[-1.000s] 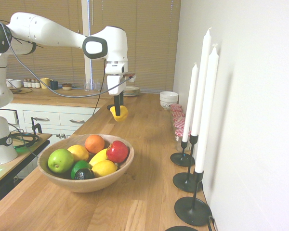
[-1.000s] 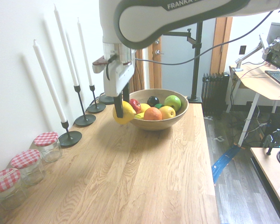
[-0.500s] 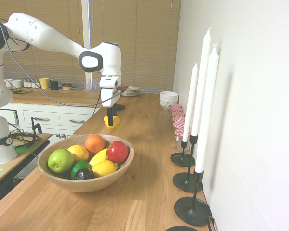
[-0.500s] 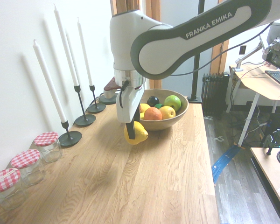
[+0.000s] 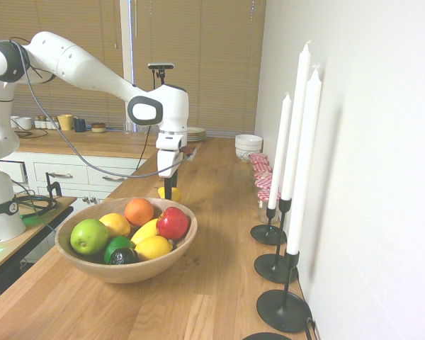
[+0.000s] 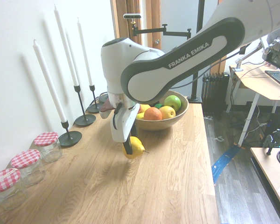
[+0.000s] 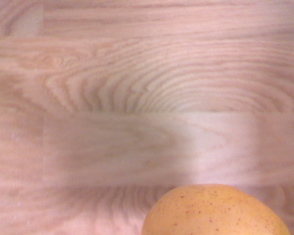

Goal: Take pear out of the basket

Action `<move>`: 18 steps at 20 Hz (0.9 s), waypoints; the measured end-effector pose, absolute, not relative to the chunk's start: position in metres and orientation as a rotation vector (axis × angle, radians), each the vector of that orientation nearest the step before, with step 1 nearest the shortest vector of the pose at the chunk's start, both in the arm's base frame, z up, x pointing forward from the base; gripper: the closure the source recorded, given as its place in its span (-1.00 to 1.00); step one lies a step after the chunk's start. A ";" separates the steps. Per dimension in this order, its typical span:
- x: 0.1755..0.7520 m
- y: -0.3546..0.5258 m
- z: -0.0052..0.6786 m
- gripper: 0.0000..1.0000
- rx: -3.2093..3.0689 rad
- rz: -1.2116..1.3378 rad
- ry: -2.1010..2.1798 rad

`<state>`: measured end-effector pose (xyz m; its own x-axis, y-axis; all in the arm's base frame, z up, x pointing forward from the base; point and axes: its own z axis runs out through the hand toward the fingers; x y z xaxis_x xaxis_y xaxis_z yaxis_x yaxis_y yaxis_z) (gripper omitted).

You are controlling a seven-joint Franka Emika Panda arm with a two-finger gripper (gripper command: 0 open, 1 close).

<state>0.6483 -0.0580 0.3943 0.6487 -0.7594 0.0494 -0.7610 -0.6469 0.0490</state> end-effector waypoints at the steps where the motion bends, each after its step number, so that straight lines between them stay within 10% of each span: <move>1: 0.651 -0.058 0.393 1.00 2.792 0.038 -1.290; 8: 0.658 -0.057 0.390 1.00 2.787 0.033 -1.291; 9: 0.658 -0.057 0.389 -1.00 2.784 0.032 -1.295; 18: 0.658 -0.054 0.391 -1.00 2.783 0.021 -1.300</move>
